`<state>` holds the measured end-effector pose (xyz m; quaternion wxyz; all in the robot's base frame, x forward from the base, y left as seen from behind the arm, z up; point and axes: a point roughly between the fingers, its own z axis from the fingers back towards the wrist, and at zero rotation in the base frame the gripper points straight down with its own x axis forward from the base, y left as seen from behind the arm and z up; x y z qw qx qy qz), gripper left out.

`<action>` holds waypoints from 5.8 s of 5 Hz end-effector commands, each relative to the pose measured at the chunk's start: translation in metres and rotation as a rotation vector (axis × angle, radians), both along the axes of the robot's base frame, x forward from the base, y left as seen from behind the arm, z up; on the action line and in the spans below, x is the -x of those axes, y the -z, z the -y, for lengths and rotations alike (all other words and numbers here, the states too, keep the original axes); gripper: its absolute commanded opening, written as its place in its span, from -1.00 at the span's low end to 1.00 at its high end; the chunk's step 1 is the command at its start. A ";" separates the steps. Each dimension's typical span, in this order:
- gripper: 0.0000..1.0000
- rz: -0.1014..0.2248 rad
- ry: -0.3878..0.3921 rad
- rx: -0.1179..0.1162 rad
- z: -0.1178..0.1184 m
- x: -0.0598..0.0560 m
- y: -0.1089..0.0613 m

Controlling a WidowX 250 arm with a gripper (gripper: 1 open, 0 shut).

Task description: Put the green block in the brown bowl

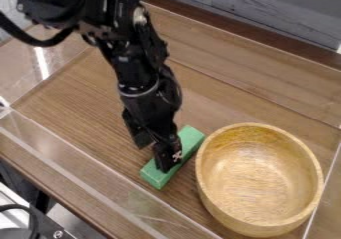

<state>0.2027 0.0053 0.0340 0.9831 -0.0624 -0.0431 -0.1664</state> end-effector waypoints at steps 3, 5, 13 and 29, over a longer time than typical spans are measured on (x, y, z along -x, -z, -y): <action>-1.00 0.001 -0.022 0.001 -0.001 -0.003 -0.001; -1.00 -0.048 -0.053 -0.004 -0.004 0.003 -0.020; -1.00 0.024 -0.138 -0.025 0.155 0.006 -0.077; 1.00 0.024 -0.198 0.015 0.129 -0.022 -0.003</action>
